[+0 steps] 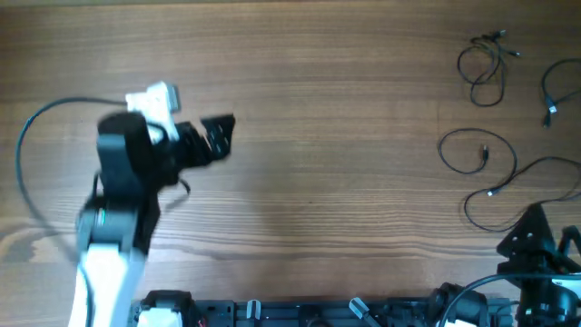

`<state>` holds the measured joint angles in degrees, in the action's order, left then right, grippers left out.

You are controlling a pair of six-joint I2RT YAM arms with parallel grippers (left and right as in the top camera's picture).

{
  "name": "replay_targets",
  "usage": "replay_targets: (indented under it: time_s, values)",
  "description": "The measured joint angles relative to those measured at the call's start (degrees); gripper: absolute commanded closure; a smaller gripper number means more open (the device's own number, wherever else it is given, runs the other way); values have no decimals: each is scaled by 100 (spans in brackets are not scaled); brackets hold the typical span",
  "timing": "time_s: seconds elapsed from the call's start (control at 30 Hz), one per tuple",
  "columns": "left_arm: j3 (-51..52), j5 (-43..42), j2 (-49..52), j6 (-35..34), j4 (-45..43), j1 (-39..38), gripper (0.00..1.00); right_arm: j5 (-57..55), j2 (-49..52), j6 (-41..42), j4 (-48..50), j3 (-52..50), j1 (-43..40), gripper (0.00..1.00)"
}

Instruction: Untangle cables

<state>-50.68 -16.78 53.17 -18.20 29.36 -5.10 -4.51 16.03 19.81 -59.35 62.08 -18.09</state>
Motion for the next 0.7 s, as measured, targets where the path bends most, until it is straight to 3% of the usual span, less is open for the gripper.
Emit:
replay_targets:
  time_s: [0.1, 0.2, 0.33, 0.57, 0.7]
  values:
    - [-11, 1635, -1519, 236, 844, -802, 0, -2, -11, 2, 109, -2, 0, 0]
    - [-15, 2269, -2343, 299, 1429, -1084, 0, 0, -13, 2, 326, -4, 0, 0]
    - [-15, 2623, -3047, 332, 2068, -1137, 0, 0, -15, 2, 404, -4, 0, 0]
    - [0, 2754, -3171, 380, 3624, -1139, 0, 363, -15, 2, 2, -4, 0, 0]
    - [7, 2767, -3171, 382, 3777, -1141, 0, 553, -15, -4, -282, -9, 0, 0]
